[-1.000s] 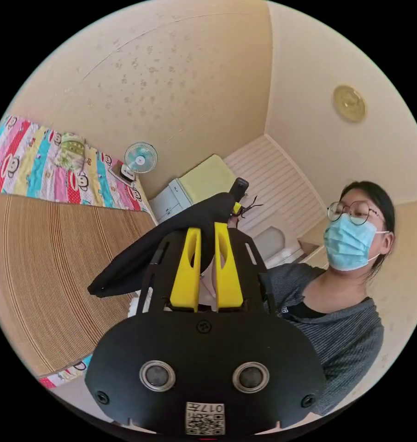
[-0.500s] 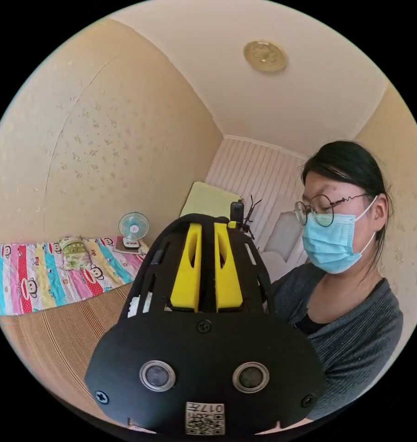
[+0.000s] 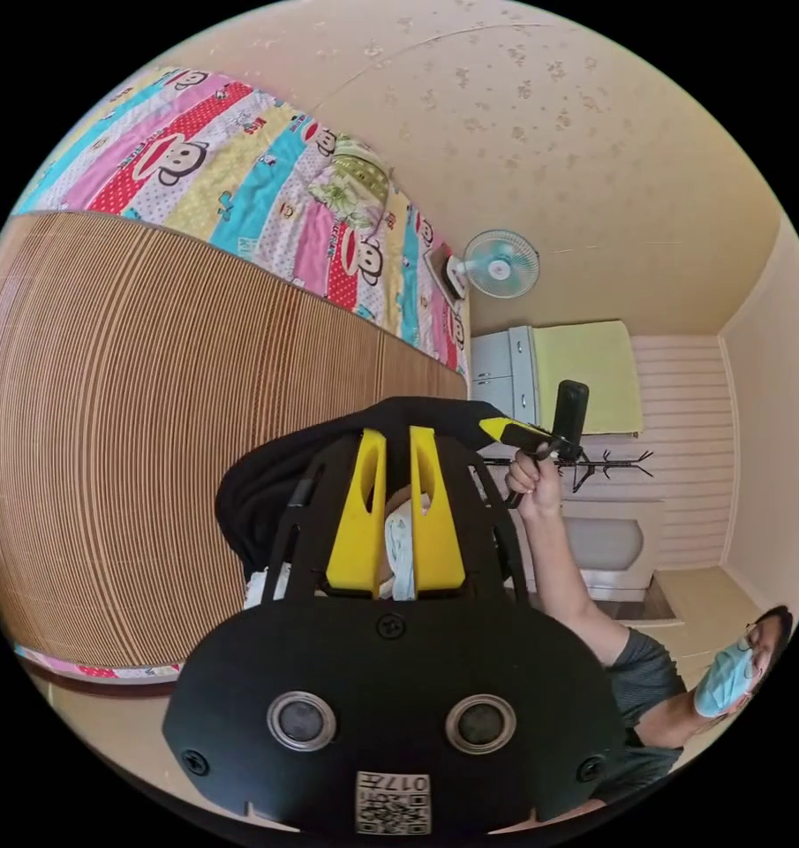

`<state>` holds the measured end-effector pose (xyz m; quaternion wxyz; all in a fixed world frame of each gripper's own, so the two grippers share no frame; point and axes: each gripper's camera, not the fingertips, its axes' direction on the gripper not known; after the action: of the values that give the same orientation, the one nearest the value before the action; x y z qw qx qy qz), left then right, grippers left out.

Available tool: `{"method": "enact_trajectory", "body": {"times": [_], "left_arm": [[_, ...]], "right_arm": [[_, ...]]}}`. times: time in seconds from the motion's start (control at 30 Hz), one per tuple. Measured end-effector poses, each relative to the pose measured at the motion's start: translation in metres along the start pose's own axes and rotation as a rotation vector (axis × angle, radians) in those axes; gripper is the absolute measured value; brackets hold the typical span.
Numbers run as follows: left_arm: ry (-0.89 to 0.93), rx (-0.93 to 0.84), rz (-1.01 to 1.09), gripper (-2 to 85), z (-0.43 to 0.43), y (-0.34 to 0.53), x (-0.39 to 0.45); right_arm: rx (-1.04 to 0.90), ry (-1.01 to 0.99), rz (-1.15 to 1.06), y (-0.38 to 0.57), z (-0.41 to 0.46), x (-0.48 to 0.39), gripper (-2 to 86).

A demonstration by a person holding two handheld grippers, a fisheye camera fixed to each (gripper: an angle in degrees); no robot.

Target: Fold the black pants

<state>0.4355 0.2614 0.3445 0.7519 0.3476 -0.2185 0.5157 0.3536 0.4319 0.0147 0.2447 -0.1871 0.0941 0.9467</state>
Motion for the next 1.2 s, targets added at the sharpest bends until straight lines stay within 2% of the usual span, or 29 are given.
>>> {"method": "enact_trajectory", "body": {"times": [0.13, 0.2, 0.3, 0.4, 0.47, 0.6, 0.9, 1.03, 1.13, 1.2], "left_arm": [[-0.058, -0.062, 0.061, 5.0, 0.045, 0.031, -0.035], [-0.056, -0.093, 0.018, 5.1, 0.063, 0.062, -0.056], [-0.104, -0.173, -0.136, 6.2, 0.096, 0.114, -0.101], [-0.102, -0.252, -0.286, 8.6, 0.115, 0.143, -0.142], [-0.050, -0.217, -0.349, 10.7, 0.107, 0.139, -0.157], [-0.073, -0.140, -0.340, 12.3, 0.082, 0.095, -0.164], [-0.074, 0.024, -0.373, 15.4, 0.030, -0.039, -0.200], [-0.091, -0.008, -0.372, 15.7, 0.021, -0.078, -0.204], [-0.034, -0.057, -0.380, 14.1, 0.026, -0.095, -0.203], [-0.037, -0.019, -0.419, 13.8, 0.015, -0.094, -0.202]], "right_arm": [[-0.006, -0.060, 0.062, 0.074, 0.030, 0.062, 2.7], [-0.040, -0.064, 0.128, 0.114, 0.046, 0.093, 3.8], [-0.146, -0.015, 0.360, 0.173, 0.071, 0.160, 6.2], [-0.071, -0.179, 0.495, 0.198, 0.058, 0.211, 8.1], [-0.046, -0.172, 0.487, 0.184, 0.043, 0.223, 10.0], [-0.105, -0.088, 0.379, 0.108, 0.022, 0.245, 16.7], [-0.007, -0.193, 0.375, -0.007, -0.007, 0.340, 23.0], [-0.045, -0.315, 0.341, -0.029, 0.006, 0.372, 22.0], [-0.023, -0.232, 0.360, -0.028, 0.002, 0.385, 18.1], [0.002, -0.259, 0.397, -0.021, 0.000, 0.392, 17.0]]}}
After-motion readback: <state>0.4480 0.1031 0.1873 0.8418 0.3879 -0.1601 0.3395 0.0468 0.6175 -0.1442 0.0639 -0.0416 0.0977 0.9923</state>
